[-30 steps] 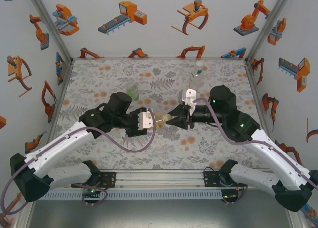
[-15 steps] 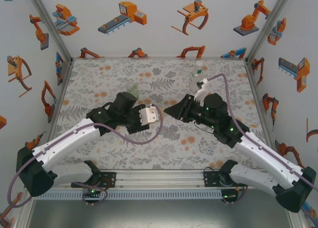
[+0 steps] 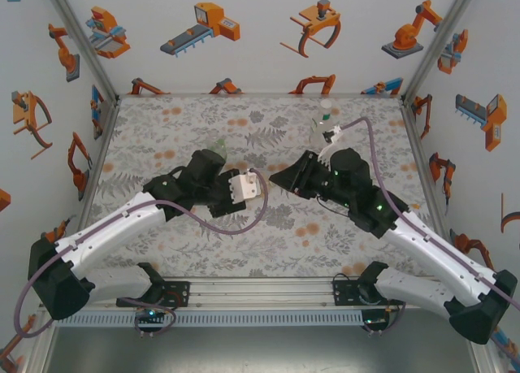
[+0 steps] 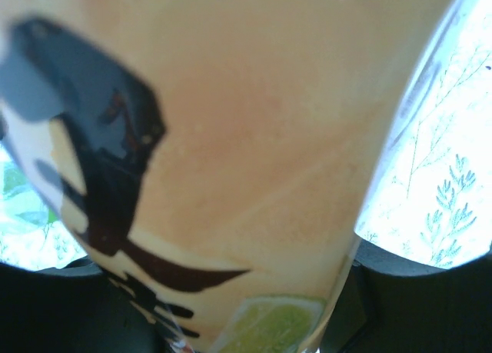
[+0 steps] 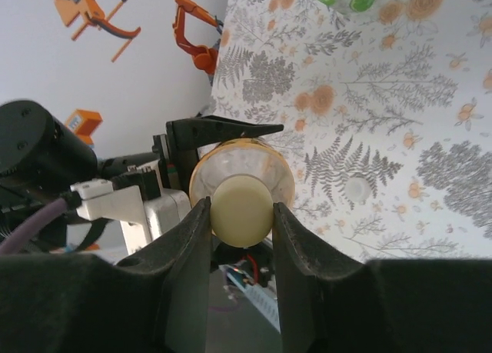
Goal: Screw on the bottle caps
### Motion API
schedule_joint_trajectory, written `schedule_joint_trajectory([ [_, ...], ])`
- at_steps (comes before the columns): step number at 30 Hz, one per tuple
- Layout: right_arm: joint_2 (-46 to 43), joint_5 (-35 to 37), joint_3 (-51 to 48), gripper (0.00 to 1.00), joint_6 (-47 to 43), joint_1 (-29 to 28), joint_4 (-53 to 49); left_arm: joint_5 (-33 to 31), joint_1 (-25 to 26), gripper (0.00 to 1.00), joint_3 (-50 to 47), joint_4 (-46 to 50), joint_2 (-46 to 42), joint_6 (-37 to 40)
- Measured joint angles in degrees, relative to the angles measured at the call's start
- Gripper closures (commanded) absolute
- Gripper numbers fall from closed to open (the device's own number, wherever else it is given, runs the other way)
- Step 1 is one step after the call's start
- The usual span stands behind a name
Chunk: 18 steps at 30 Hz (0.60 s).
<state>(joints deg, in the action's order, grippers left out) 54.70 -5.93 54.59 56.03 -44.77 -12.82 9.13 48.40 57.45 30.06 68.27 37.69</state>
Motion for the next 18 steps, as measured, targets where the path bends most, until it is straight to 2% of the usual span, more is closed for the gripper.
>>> schedule_joint_trajectory([
  [3, -0.3, -0.5, 2.3, 0.36, -7.6, 0.0, -1.1, 1.9, 0.4, 1.00, 0.3, -0.1, 0.0, 0.4],
  [6, -1.2, -1.6, 4.4, 0.35, -15.7, 0.0, -2.0, 4.1, 0.7, 1.00, 0.3, 0.1, -0.1, 0.7],
  [10, -2.8, -6.3, 6.8, 0.35, -31.2, 0.0, -3.3, 7.4, 0.7, 1.00, 0.4, 0.9, -0.3, 1.7],
  [18, -4.0, -26.8, 9.5, 0.36, -67.8, 0.0, -9.7, 16.1, 0.7, 1.00, 0.6, 2.5, -0.9, 4.1],
])
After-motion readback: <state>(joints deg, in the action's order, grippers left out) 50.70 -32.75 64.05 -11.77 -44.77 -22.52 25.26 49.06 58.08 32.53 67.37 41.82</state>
